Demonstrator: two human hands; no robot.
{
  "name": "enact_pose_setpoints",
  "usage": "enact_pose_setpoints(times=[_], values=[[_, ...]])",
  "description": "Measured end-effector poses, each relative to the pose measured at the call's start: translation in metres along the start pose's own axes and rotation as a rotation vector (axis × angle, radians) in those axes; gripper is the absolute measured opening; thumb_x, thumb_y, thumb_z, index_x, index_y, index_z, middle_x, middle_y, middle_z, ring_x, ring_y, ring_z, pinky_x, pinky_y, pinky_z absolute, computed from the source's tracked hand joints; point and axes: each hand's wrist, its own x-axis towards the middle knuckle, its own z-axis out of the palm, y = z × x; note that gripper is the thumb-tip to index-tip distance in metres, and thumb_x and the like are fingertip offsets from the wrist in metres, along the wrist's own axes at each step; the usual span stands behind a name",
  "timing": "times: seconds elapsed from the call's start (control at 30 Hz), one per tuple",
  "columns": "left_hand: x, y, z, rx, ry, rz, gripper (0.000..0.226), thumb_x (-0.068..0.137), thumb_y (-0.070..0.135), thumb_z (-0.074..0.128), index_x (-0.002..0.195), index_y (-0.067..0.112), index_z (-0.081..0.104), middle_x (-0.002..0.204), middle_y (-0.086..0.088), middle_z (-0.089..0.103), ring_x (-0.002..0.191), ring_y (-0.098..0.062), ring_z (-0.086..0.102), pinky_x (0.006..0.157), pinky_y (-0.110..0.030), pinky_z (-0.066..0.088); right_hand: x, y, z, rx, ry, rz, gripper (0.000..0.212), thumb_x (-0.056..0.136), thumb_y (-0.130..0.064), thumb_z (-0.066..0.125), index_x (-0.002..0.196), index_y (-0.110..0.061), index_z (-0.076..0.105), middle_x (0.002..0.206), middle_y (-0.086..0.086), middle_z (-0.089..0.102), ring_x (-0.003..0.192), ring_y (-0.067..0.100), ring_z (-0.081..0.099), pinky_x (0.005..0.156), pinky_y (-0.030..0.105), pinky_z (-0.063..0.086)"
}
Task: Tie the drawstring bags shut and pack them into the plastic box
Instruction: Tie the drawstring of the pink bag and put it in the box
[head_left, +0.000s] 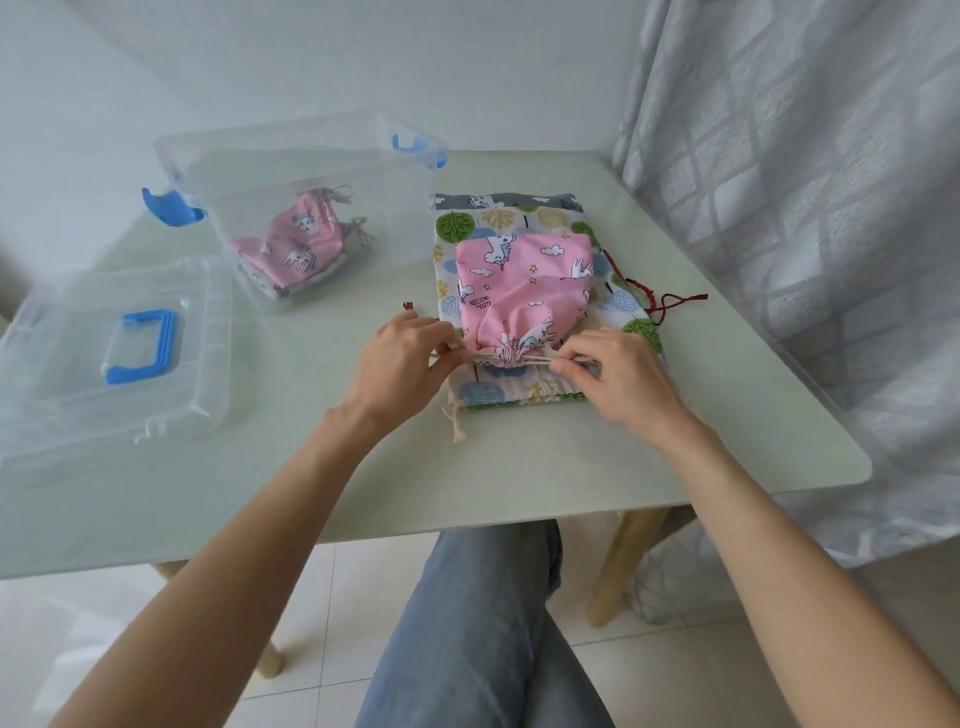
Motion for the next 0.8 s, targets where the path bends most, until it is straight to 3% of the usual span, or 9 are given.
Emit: enact_pose_setpoints(times=[0.13,0.2,0.27,0.33,0.4,0.5,0.6,0.7,0.8], values=[[-0.002,0.008,-0.004,-0.218,-0.095,-0.134,0.007,0.08,0.023,0.072,0.082,0.016,0.071,0.067,0.014,0.058,0.06,0.0,0.052,0.057,-0.014,0.036,-0.005,0.004,-0.008,0.371,-0.027,0.313,0.009,0.083,-0.012,0.069,0.092,-0.013,0.071,0.096,0.001,0.071,0.075,0.008,0.066,0.072,0.019,0.052],[-0.006,0.008,-0.01,-0.424,-0.125,-0.268,0.012,0.079,0.018,0.073,0.089,0.022,0.07,0.081,0.014,0.064,0.066,0.005,0.058,0.065,-0.008,0.042,-0.012,0.005,-0.016,0.714,0.032,0.487,0.016,0.084,-0.005,0.066,0.096,-0.014,0.067,0.098,0.004,0.066,0.07,0.006,0.066,0.071,0.019,0.055],[-0.014,0.003,-0.016,-0.583,-0.062,-0.421,0.018,0.08,0.014,0.071,0.093,0.027,0.067,0.102,0.01,0.065,0.08,0.0,0.063,0.075,-0.013,0.048,-0.021,0.008,-0.023,0.843,0.144,0.602,0.016,0.084,-0.002,0.064,0.093,-0.016,0.066,0.095,0.008,0.064,0.076,0.011,0.067,0.08,0.027,0.056],[-0.021,-0.004,-0.022,-0.504,0.047,-0.509,0.021,0.082,0.012,0.068,0.094,0.029,0.066,0.112,0.004,0.059,0.093,-0.009,0.062,0.078,-0.016,0.046,-0.03,0.012,-0.026,0.567,0.194,0.602,0.015,0.084,-0.007,0.065,0.09,-0.021,0.066,0.096,0.005,0.063,0.089,0.014,0.061,0.083,0.015,0.047],[-0.026,-0.013,-0.027,-0.259,0.064,-0.502,0.021,0.081,0.014,0.067,0.097,0.029,0.068,0.119,-0.003,0.05,0.105,-0.017,0.056,0.083,-0.018,0.043,-0.036,0.009,-0.025,0.168,0.161,0.512,0.012,0.084,-0.013,0.066,0.093,-0.021,0.069,0.104,0.003,0.058,0.102,0.017,0.05,0.078,0.006,0.034],[-0.026,-0.015,-0.035,0.026,0.015,-0.427,0.018,0.083,0.024,0.067,0.101,0.025,0.07,0.127,-0.008,0.048,0.112,-0.027,0.047,0.089,-0.024,0.033,-0.037,-0.003,-0.022,-0.17,0.183,0.471,0.011,0.086,-0.025,0.064,0.095,-0.022,0.07,0.108,0.009,0.05,0.107,0.029,0.041,0.075,0.02,0.029],[-0.017,-0.002,-0.036,0.051,-0.071,-0.227,0.015,0.084,0.028,0.067,0.097,0.025,0.07,0.114,-0.005,0.058,0.106,-0.027,0.048,0.085,-0.024,0.03,-0.026,-0.014,-0.017,-0.249,0.246,0.342,0.008,0.082,-0.024,0.068,0.09,-0.022,0.071,0.101,0.011,0.049,0.096,0.031,0.042,0.082,0.029,0.035],[-0.008,0.011,-0.025,0.029,-0.222,-0.101,0.017,0.084,0.034,0.066,0.098,0.024,0.069,0.103,-0.002,0.064,0.097,-0.024,0.052,0.079,-0.027,0.036,-0.013,-0.017,-0.006,-0.278,0.137,0.193,0.014,0.078,-0.022,0.072,0.092,-0.018,0.072,0.101,0.009,0.053,0.096,0.029,0.045,0.087,0.034,0.036],[-0.003,0.015,-0.014,0.053,-0.318,-0.102,0.021,0.084,0.034,0.065,0.101,0.022,0.068,0.101,-0.002,0.064,0.096,-0.024,0.054,0.077,-0.03,0.04,-0.009,-0.011,0.005,-0.355,0.004,0.14,0.016,0.08,-0.026,0.07,0.091,-0.015,0.072,0.107,0.009,0.058,0.104,0.032,0.045,0.09,0.036,0.033]])
